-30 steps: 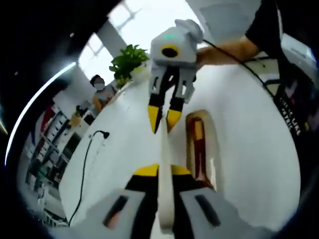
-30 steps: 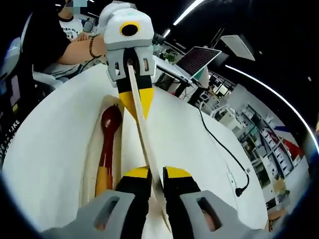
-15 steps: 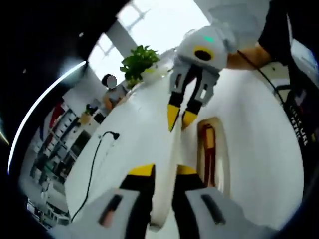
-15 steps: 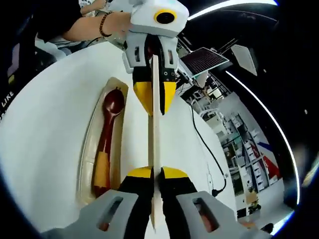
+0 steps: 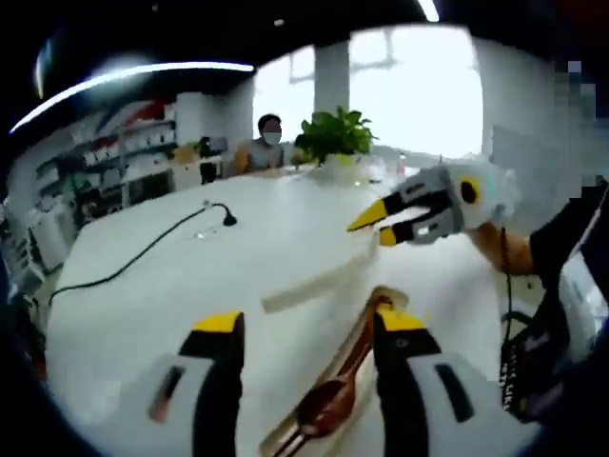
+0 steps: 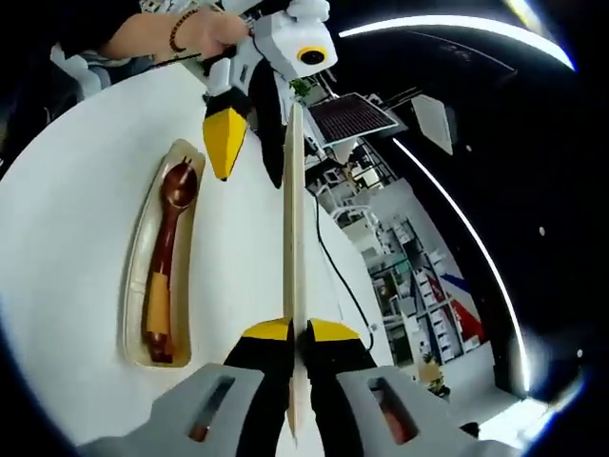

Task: Arrange the utensils inside the cutlery case until each visible utensil rests in its matching compartment.

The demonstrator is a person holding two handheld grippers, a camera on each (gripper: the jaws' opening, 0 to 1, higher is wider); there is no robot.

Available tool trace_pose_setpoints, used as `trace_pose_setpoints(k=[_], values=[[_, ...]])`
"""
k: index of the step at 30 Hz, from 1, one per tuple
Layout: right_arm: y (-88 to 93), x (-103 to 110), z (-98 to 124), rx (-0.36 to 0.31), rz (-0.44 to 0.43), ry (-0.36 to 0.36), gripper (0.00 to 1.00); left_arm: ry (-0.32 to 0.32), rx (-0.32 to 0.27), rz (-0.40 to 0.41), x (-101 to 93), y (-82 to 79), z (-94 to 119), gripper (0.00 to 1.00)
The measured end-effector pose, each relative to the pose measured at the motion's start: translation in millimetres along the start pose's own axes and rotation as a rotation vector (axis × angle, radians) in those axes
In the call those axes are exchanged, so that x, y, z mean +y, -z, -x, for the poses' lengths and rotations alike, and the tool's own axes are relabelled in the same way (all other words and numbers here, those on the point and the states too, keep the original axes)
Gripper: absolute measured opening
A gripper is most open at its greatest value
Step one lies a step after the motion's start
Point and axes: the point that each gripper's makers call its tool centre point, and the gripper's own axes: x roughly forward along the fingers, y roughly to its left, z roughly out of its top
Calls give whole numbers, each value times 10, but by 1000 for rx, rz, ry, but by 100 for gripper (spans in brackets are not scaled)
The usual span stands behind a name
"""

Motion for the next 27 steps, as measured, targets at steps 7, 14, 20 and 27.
trace_pose_setpoints(k=[7,14,20,27], values=[[-73,-99,53,-7,51,86,2,234,-272,592,-82,-237,303,56],[-202,-161,145,1,161,185,3,376,-447,1000,105,-360,463,67],[-235,-139,201,9,201,231,3,493,-383,1099,-47,-312,422,53],[-245,-48,225,42,280,254,3,522,-364,1140,-115,-287,330,44]])
